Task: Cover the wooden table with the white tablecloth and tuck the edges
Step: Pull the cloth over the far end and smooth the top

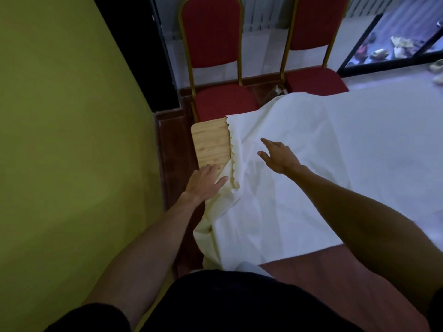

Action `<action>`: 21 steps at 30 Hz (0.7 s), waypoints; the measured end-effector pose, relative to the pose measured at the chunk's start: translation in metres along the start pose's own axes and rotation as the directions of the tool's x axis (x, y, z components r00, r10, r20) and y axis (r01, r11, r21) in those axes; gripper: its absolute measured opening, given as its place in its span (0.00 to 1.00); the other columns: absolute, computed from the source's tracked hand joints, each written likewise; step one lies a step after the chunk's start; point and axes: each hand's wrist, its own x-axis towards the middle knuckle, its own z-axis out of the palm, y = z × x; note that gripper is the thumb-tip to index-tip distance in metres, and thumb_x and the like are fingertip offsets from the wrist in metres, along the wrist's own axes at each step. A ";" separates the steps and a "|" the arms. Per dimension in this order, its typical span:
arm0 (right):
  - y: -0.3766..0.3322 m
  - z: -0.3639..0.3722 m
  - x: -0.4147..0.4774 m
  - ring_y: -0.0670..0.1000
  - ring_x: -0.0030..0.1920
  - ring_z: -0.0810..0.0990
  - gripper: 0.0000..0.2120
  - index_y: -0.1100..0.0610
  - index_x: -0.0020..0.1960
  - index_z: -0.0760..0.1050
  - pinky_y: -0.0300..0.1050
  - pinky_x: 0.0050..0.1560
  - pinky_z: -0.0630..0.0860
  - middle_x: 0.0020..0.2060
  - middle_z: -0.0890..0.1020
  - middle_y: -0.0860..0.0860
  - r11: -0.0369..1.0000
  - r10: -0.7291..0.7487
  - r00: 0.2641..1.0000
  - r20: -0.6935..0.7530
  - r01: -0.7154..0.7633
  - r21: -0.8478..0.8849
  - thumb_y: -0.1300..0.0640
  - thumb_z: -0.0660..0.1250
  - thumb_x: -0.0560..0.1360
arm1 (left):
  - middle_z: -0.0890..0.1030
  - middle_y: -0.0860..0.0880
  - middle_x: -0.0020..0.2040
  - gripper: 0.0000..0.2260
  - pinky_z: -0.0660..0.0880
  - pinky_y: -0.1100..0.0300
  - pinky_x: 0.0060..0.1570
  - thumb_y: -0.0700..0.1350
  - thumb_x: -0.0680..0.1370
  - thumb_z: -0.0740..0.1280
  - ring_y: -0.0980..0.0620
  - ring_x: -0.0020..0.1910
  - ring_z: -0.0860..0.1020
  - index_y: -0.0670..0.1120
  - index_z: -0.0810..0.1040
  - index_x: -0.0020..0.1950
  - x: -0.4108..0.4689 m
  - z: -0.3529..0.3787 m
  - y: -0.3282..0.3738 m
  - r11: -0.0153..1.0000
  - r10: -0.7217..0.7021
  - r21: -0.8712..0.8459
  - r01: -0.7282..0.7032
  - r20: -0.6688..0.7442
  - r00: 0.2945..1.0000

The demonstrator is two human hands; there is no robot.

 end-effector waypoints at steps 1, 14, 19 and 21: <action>0.002 0.000 0.009 0.64 0.72 0.71 0.27 0.60 0.79 0.61 0.63 0.70 0.70 0.73 0.73 0.60 1.000 -0.013 1.000 -0.009 0.013 0.004 0.48 0.59 0.85 | 0.74 0.46 0.71 0.28 0.67 0.44 0.65 0.64 0.81 0.56 0.43 0.67 0.73 0.47 0.68 0.73 0.006 0.008 0.004 1.000 -0.010 -0.015 0.009 -0.002 1.000; 0.003 0.055 0.153 0.67 0.63 0.75 0.33 0.63 0.76 0.63 0.61 0.62 0.73 0.65 0.77 0.66 1.000 -0.010 0.999 -0.037 0.009 -0.011 0.39 0.59 0.82 | 0.74 0.45 0.63 0.35 0.73 0.48 0.58 0.68 0.72 0.65 0.44 0.59 0.73 0.46 0.68 0.70 0.048 0.113 0.063 0.906 -0.409 -0.211 0.366 -0.217 0.886; 0.003 0.083 0.208 0.64 0.62 0.74 0.48 0.61 0.74 0.63 0.62 0.60 0.71 0.65 0.74 0.62 0.982 0.139 0.979 -0.147 -0.155 -0.108 0.22 0.50 0.74 | 0.77 0.46 0.53 0.17 0.75 0.50 0.51 0.54 0.79 0.65 0.46 0.50 0.74 0.45 0.74 0.62 0.061 0.134 0.040 0.954 -0.297 -0.135 0.267 -0.330 0.896; -0.004 0.086 0.229 0.64 0.62 0.76 0.49 0.62 0.74 0.63 0.61 0.59 0.72 0.65 0.75 0.61 0.969 0.229 0.956 -0.182 -0.242 -0.056 0.21 0.53 0.72 | 0.78 0.46 0.50 0.12 0.75 0.51 0.48 0.51 0.81 0.64 0.46 0.48 0.75 0.44 0.76 0.59 0.065 0.142 0.034 0.962 -0.274 -0.132 0.240 -0.398 0.876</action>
